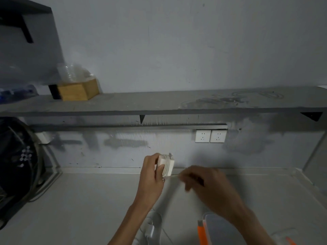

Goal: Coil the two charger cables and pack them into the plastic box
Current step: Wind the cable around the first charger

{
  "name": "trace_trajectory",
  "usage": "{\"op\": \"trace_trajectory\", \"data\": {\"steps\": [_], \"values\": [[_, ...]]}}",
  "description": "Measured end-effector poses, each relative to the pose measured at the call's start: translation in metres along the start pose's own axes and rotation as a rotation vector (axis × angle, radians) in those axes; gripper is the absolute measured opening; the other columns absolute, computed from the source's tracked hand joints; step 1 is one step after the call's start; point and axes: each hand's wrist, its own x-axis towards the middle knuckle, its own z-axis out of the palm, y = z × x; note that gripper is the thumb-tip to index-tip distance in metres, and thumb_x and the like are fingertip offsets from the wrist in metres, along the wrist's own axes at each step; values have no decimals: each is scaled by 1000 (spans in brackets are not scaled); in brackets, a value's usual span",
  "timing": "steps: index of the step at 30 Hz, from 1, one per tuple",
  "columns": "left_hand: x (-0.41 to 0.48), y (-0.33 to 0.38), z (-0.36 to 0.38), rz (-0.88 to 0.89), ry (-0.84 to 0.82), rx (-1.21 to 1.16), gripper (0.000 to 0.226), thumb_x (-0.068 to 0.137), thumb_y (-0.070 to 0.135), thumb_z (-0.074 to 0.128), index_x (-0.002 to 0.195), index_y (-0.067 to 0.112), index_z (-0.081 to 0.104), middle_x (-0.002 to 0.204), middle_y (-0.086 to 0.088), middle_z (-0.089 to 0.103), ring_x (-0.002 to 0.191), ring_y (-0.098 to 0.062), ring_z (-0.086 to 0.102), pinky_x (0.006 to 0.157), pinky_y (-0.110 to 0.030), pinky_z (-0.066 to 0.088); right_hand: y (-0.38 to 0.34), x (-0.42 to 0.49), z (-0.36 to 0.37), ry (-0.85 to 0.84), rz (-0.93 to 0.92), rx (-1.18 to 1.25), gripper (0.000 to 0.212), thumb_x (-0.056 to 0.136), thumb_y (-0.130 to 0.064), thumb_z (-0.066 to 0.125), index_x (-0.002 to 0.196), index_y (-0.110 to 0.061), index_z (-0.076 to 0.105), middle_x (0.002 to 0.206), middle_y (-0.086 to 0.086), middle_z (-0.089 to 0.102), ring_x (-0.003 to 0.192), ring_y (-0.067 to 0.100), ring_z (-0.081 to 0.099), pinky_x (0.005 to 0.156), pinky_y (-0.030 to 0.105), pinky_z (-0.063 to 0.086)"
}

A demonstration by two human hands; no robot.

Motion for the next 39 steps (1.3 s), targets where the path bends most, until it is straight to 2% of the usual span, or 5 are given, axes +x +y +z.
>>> {"op": "trace_trajectory", "data": {"steps": [7,18,24,29,39], "values": [[-22,43,-30,109,-218,-175,31,96,12,39,118,25,56,112,8,55,111,-8,57,87,-18,49,-17,37,-30,354,-281,-82,21,84,-47,64,84,-31,78,84,-23,76,61,-1,68,56,33,56],[-15,44,-74,-78,-175,-499,31,85,17,58,106,36,68,111,5,69,109,-23,62,90,-35,53,-11,53,34,228,5,611,13,84,-23,68,79,-14,74,71,-5,75,65,7,68,63,17,51],[-2,21,-73,-402,-45,-1019,22,92,-5,53,111,-4,63,94,-15,69,87,-29,66,79,-41,57,-28,36,114,264,332,689,33,94,-12,59,67,-26,70,49,-9,59,40,2,40,41,17,32],[7,-9,-82,-488,80,-867,25,98,-5,45,118,-2,59,116,-30,58,109,-45,64,92,-49,56,-32,13,142,263,314,461,15,93,-22,63,84,-29,74,61,-9,68,45,1,52,48,10,37],[-1,-57,-100,-147,143,-174,26,98,2,48,112,24,51,112,-6,53,103,-19,56,92,-36,53,-69,-26,122,-110,239,218,9,95,-41,54,96,-40,63,67,-15,70,45,0,57,49,9,41]]}}
